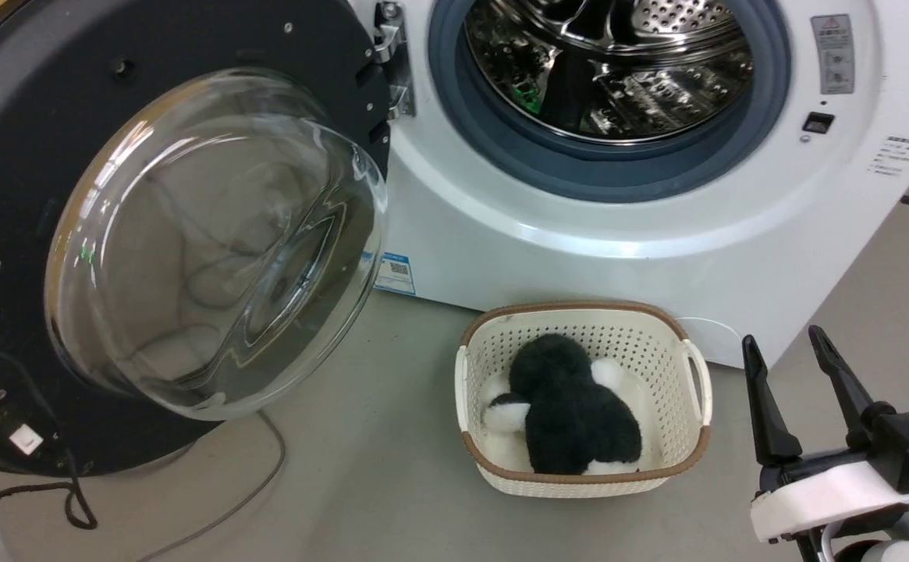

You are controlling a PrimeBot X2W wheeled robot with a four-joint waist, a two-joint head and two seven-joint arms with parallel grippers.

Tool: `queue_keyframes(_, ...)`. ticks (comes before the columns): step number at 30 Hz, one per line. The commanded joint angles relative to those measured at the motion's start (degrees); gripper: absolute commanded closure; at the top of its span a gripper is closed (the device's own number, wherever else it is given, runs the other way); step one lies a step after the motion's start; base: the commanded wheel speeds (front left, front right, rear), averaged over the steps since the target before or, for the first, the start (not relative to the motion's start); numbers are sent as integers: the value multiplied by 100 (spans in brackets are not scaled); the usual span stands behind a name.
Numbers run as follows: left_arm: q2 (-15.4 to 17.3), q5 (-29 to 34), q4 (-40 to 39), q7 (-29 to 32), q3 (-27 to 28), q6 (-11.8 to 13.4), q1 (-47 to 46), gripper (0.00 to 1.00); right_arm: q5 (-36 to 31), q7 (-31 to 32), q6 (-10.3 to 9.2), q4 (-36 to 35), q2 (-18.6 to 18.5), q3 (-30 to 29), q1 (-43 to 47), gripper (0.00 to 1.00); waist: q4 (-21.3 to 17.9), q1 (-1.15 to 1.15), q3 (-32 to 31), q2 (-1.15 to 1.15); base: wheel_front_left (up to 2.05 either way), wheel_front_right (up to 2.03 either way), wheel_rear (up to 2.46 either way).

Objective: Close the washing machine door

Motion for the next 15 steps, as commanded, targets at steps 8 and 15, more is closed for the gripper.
queue_keyframes(8,380,-1092,1025,930,683,41,-392,100,97,-164,3,-47,16,-56,-134,0,170,0,128,0,0,0,0)
queue_keyframes(15,643,-1675,1706,1735,927,-32,-397,100,115,-247,3,-50,17,-69,-145,0,254,0,177,0,0,0,0)
